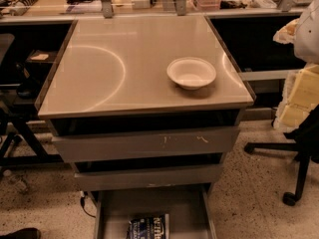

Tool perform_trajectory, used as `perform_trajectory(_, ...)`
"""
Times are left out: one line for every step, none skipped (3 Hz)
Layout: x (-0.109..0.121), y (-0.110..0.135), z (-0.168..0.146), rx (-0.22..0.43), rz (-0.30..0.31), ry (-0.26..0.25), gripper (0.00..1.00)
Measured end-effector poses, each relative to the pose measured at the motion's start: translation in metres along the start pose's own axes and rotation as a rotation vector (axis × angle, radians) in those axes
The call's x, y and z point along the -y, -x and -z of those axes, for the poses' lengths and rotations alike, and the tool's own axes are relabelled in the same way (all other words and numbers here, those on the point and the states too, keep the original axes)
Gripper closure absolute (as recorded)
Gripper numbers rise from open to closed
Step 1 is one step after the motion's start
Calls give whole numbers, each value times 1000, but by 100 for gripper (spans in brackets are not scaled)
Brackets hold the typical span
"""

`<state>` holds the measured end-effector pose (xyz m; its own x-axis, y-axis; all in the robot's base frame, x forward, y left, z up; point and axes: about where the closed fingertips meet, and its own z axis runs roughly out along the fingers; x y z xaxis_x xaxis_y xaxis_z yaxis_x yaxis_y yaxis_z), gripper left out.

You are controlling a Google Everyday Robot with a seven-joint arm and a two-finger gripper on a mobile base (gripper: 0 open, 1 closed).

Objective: Pick blue chip bag from bottom drawer and place on counter

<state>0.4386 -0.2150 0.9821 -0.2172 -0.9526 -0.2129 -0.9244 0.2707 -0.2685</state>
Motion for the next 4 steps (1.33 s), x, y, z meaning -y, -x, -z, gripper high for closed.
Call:
perform_trajectory(-5, 2, -3, 11, 5, -1, 0)
perform_trajectory(-34, 11, -17, 75, 1, 4, 0)
perform_trajectory(-73, 19, -69, 138, -25, 50, 0)
perform_trajectory(-86, 12, -88, 122, -35, 82, 0)
